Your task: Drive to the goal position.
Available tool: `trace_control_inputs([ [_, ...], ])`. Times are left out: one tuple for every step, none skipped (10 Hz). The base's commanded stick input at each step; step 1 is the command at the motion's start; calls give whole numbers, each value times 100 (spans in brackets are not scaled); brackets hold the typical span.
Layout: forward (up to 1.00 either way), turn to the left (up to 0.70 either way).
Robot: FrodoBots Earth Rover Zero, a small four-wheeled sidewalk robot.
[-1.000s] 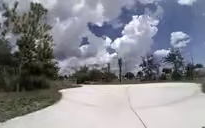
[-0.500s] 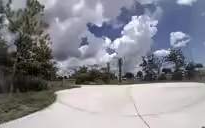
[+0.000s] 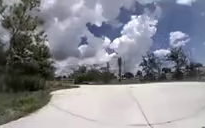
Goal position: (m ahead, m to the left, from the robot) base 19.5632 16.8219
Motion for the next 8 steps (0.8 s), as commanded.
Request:
trace_control_inputs([
  [70, 0],
  [70, 0],
  [70, 0],
  [70, 0],
  [70, 0],
  [70, 0],
  [70, 0],
  [70, 0],
])
